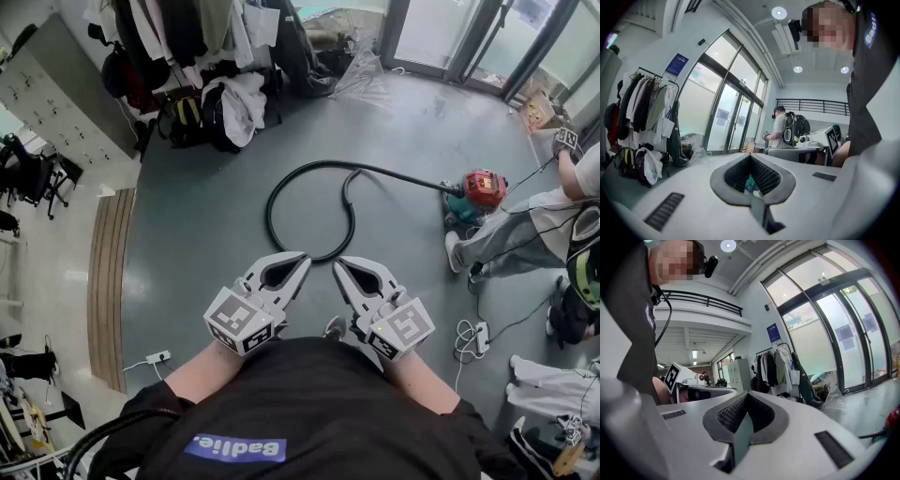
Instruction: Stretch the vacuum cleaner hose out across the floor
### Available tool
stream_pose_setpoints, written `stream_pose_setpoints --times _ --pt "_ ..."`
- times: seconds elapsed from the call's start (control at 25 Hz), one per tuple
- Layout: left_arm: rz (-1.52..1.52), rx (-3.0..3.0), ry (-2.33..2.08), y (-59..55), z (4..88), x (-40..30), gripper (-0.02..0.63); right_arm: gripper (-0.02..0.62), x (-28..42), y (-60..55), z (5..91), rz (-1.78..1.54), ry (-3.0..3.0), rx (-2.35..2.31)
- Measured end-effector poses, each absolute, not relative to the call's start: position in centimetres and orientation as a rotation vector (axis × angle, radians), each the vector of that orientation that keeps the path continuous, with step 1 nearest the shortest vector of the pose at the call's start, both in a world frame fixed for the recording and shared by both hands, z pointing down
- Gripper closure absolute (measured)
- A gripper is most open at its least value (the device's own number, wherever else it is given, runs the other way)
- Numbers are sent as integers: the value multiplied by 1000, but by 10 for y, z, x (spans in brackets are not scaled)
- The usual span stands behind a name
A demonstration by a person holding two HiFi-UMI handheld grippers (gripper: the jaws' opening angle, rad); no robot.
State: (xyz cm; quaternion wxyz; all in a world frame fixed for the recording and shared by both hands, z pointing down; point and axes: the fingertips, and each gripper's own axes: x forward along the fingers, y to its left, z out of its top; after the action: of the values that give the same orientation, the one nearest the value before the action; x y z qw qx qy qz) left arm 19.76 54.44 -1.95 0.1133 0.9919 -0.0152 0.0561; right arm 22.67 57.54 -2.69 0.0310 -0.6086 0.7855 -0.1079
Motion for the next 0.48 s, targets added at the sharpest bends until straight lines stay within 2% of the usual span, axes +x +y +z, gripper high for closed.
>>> stream_pose_setpoints --times 0.48 --pt "193 2921 -42 559 -15 223 612 601 248 587 -24 -326 2434 -1832"
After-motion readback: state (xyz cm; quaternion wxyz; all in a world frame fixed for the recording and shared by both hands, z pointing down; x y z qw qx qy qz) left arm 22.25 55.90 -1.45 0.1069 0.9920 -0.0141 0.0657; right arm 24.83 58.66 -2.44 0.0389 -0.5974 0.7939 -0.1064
